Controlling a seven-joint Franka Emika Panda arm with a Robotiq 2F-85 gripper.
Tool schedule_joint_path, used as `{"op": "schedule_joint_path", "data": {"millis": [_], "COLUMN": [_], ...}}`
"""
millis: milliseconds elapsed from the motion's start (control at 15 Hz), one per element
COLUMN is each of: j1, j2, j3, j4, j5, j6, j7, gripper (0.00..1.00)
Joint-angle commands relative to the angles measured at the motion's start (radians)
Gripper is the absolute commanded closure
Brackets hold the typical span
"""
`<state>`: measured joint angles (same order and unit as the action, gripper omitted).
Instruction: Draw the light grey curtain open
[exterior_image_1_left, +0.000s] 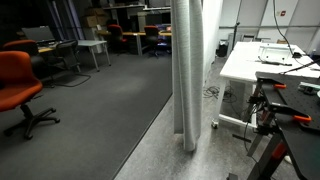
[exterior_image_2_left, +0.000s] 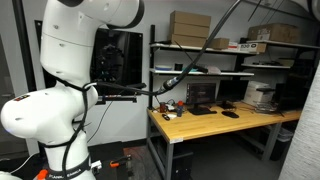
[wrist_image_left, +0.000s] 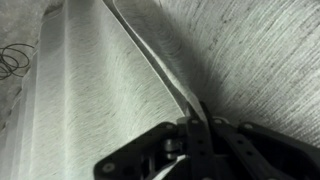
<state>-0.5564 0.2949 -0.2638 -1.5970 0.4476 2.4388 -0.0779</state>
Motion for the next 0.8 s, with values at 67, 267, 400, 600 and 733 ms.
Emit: {"op": "schedule_joint_path", "data": {"millis": [67,267,400,600,733], "j1": [0.024,0.042,0.056,0.117,0.161], "j2": [0.06,0.047,0.005,-0.11,-0.178], "j3": [0.049,0.087,0.111,0.141,0.154], "j4": [-0.003,-0.018,-0.063,-0.22,-0.302], "j5": [0.031,0.057,0.076,0.062,0.06], "j6": [-0.039,-0.071,-0.11,-0.123,-0.141], "j7": [-0.035,-0.063,-0.113,-0.196,-0.238], "gripper": [0.99,0.99,0.99,0.99,0.99]}}
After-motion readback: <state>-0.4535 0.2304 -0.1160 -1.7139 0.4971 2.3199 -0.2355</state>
